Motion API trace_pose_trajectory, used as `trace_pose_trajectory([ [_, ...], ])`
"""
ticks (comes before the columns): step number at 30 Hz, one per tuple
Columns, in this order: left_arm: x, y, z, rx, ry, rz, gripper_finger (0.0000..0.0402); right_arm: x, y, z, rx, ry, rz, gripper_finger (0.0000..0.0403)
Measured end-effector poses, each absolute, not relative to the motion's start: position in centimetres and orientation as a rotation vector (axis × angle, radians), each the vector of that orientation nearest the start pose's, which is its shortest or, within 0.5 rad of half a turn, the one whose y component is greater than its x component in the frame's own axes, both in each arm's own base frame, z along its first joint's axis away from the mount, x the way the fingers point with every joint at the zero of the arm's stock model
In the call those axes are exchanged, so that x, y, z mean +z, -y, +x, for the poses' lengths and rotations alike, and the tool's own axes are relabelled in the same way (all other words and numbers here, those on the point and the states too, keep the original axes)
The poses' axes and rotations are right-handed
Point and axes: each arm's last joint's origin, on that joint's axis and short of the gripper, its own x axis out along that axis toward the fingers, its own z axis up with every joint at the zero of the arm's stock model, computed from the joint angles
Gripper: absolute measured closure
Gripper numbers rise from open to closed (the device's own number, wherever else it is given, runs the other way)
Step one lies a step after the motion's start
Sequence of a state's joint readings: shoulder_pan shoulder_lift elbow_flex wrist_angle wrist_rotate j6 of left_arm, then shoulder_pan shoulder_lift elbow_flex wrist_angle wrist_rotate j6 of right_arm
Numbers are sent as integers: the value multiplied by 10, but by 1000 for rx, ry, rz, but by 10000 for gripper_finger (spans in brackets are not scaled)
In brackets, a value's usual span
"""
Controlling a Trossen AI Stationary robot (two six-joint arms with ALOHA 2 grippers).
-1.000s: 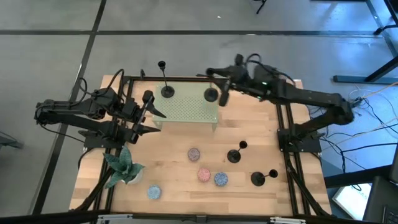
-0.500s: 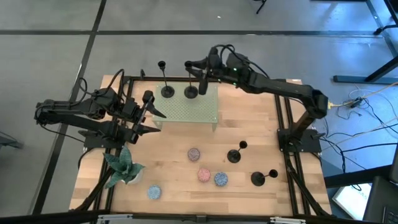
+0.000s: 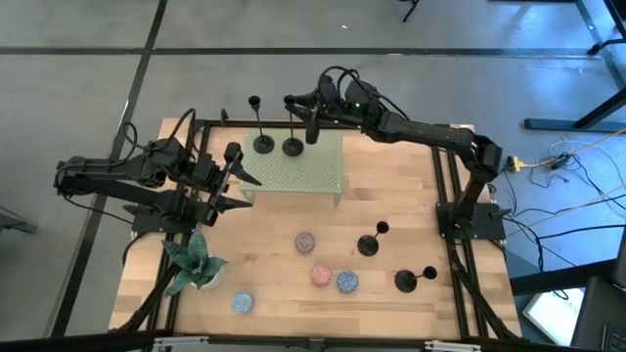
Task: Pick & Place candle stick holders
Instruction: Align the black candle holder with the black candle holder on the shelf
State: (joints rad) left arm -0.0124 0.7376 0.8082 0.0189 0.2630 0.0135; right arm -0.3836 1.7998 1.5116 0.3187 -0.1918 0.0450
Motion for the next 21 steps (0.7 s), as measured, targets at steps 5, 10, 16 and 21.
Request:
trace_pose_trajectory([
  [5,367,10,160,-275,91,25,167,351,155,399,-188,31,8,290],
  [10,367,10,160,-275,90,25,167,348,156,401,-188,18,11,290],
  [16,367,10,160,-275,90,24,167,342,157,404,-188,16,14,290],
  [21,367,10,160,-275,91,25,167,342,157,405,-188,19,13,279],
])
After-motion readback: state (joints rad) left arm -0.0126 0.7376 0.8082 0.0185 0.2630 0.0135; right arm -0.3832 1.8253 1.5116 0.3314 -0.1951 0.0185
